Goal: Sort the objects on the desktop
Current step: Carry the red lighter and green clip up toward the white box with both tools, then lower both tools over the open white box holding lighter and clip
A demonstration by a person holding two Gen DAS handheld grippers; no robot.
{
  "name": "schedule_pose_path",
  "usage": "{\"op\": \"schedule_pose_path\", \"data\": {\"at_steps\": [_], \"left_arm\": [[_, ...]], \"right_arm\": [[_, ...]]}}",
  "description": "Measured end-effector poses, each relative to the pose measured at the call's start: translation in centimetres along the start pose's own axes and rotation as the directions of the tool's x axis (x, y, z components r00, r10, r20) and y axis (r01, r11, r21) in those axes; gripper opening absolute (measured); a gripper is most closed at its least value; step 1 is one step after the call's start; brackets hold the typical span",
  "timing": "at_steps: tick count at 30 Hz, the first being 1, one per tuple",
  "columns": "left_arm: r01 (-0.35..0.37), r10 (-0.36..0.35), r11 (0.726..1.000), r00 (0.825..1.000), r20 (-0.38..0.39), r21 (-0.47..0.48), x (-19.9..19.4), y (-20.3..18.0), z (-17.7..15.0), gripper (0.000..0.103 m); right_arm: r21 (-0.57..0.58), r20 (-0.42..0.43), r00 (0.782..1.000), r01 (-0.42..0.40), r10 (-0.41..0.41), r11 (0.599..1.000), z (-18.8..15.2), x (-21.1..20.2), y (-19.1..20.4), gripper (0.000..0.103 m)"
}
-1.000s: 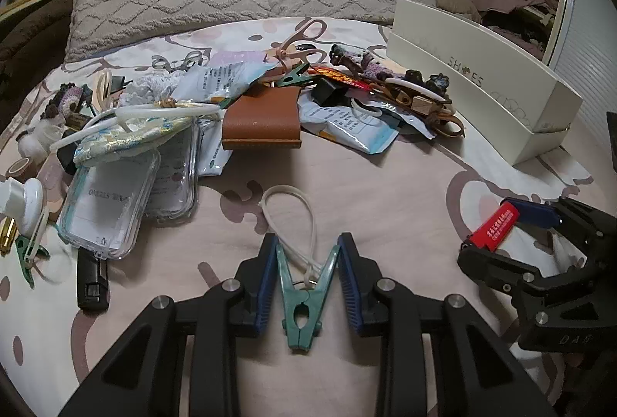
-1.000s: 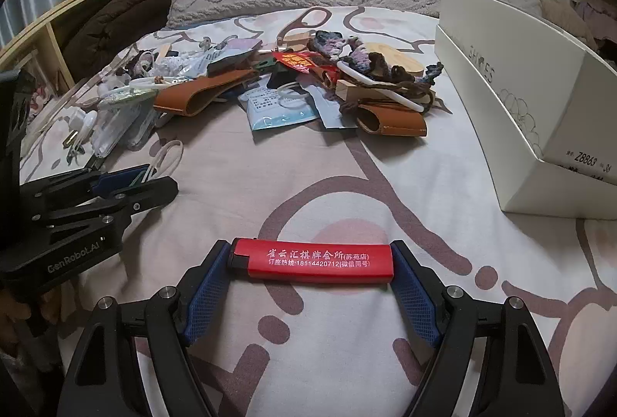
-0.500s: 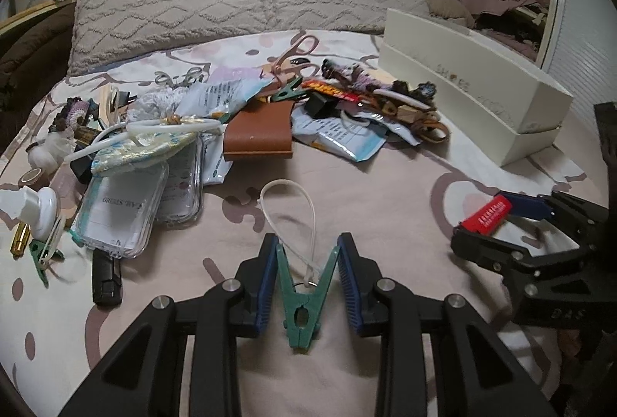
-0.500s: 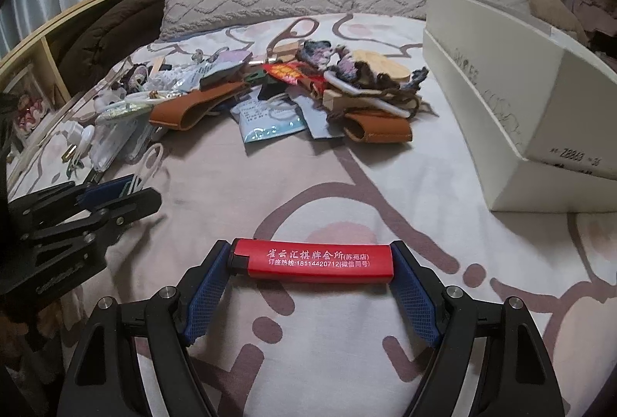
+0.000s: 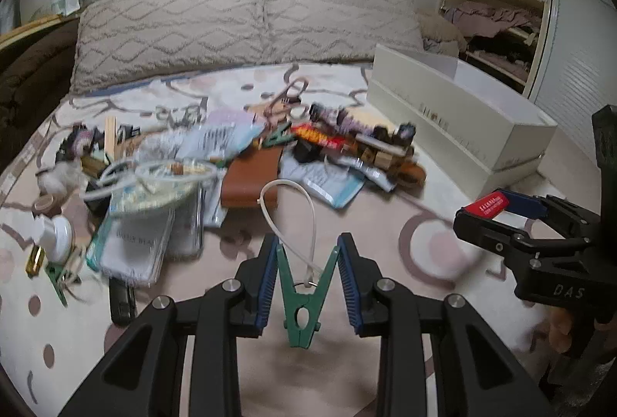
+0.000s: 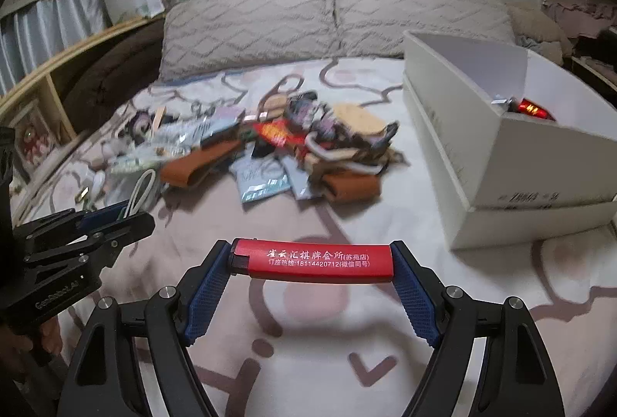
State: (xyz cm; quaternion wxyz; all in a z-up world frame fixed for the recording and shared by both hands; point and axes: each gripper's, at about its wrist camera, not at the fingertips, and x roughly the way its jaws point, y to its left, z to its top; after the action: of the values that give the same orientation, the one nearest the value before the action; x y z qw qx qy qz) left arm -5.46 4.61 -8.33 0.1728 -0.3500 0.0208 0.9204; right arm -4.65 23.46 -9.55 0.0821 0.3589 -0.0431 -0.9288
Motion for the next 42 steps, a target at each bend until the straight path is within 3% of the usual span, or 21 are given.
{"op": "schedule_pose_path", "data": {"at_steps": [14,27,42], "left_arm": [[0.053,-0.059,0.996,0.995,0.075,0.073,-0.1,-4.6,6.0,0.031],[0.104,-0.114,0.990,0.988,0.102,0.098,1.8,-8.4,10.7,0.031],[0.123,-0.141,0.984,0.980,0.137,0.129,3.8,-12.0,14.8,0.031]], "right_arm": [[0.008,0.148,0.989,0.029,-0.029,1.000,5.6,-3.3,-2.8,0.082],[0.094,0.260,0.958,0.102,-0.124,0.990,10.8,-5.1,-8.1,0.082],[0.243,0.251,0.936,0.186,-0.247,0.952,13.5,-4.4,-13.8,0.082]]}}
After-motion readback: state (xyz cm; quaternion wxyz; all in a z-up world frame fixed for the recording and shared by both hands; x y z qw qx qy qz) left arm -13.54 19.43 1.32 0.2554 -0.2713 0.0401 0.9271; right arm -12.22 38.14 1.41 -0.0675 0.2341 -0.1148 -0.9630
